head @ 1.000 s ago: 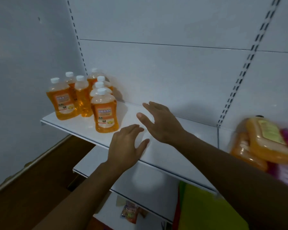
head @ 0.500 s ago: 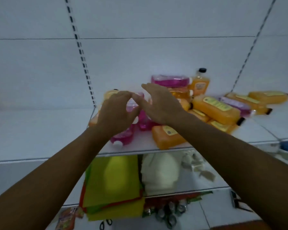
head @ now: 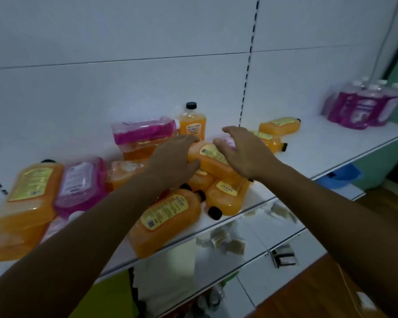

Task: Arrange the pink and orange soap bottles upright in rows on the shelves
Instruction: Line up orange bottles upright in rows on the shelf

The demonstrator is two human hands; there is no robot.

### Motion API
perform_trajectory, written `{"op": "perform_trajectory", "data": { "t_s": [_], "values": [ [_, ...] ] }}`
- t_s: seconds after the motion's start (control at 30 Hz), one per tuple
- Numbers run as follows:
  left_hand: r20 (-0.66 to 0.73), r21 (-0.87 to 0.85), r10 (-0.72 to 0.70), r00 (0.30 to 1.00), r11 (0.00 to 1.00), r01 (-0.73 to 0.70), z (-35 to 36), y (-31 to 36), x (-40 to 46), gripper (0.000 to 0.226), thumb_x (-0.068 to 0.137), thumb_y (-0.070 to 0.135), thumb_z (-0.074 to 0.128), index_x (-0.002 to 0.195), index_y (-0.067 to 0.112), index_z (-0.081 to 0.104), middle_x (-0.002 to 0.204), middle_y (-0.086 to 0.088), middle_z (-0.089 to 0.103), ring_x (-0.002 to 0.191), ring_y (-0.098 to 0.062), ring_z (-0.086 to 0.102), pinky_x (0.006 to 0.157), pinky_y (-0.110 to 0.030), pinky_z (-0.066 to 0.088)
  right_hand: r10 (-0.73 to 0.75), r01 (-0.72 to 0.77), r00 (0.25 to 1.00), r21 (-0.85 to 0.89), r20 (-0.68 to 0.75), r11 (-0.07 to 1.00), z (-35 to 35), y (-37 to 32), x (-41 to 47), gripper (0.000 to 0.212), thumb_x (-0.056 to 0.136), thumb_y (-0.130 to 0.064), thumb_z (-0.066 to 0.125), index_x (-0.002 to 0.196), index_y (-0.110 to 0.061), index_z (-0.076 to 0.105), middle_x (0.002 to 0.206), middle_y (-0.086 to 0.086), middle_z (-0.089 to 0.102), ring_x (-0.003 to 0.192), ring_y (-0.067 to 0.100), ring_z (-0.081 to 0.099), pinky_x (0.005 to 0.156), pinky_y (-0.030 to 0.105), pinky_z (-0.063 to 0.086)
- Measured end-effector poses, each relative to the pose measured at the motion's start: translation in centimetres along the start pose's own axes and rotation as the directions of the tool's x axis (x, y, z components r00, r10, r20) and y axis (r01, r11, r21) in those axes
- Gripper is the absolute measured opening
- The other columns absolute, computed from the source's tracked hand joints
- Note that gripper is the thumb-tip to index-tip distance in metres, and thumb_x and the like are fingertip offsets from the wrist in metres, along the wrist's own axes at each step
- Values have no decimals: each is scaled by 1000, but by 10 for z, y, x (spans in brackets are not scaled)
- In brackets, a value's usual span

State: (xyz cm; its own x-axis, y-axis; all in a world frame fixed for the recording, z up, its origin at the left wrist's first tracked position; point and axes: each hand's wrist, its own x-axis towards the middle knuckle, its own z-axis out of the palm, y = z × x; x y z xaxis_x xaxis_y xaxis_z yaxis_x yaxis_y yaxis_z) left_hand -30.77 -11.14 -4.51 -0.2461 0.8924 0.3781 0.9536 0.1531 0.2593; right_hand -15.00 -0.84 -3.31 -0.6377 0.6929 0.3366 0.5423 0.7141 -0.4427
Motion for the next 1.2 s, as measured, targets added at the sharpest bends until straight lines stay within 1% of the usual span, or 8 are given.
{"op": "perform_trajectory", "data": {
  "t_s": [0.2,0.43,0.6,0.73,0.83,0.97,1.03,1.2],
  "values": [
    [185,-1,162,969,986,-164,31,6,39,75,80,36,67,146,24,34,150,-2,40,139,-24,34,112,-52,29,156,-160,986,68,60,985,-13,49,13,52,101,-46,35,139,-11,45,140,10,51,124,25,50,94,31,36],
    [486,170,128,865,956,-237,48,27,64,95,82,26,69,152,31,6,161,4,11,148,-21,1,118,-46,0,57,-124,932,169,358,978,1,73,14,62,95,-56,44,145,-21,37,139,3,51,119,22,55,88,27,44],
    [457,261,96,884,936,-236,56,35,70,95,77,41,73,151,34,14,158,5,21,147,-22,12,119,-54,5,-65,-35,923,250,379,968,9,84,15,57,92,-58,46,140,-26,42,131,-1,56,115,18,55,94,36,51],
    [393,298,89,915,929,-218,54,37,67,97,72,49,74,150,36,17,155,6,29,144,-24,21,114,-57,18,-111,-15,940,366,321,931,3,84,15,49,95,-45,51,138,-22,45,129,0,55,108,12,52,87,26,47],
    [280,166,72,957,979,-122,43,44,61,93,69,46,79,146,30,30,144,2,45,132,-23,41,105,-50,38,-110,-5,972,485,209,874,-7,83,20,54,92,-55,49,134,-21,50,120,-7,56,106,10,54,78,21,45],
    [160,-227,-1,987,973,38,13,51,50,83,67,27,83,139,27,41,123,5,58,107,-14,57,88,-35,51,-162,31,982,767,96,641,-25,66,24,48,87,-64,44,115,-28,58,97,-12,64,90,5,63,75,25,51],
    [118,-346,-50,992,934,88,-2,54,40,69,70,22,81,130,29,47,111,8,62,96,-10,62,81,-32,55,-253,101,965,790,70,605,-28,54,23,36,90,-57,46,117,-35,54,101,-13,63,96,5,62,79,22,50],
    [97,-514,-152,984,838,180,-33,51,-3,37,76,18,72,110,21,57,94,-1,67,86,-15,67,77,-36,59,-442,199,896,858,35,473,-15,11,18,52,85,-47,65,132,-38,44,117,-4,62,110,14,61,85,32,54]
  ]
}}
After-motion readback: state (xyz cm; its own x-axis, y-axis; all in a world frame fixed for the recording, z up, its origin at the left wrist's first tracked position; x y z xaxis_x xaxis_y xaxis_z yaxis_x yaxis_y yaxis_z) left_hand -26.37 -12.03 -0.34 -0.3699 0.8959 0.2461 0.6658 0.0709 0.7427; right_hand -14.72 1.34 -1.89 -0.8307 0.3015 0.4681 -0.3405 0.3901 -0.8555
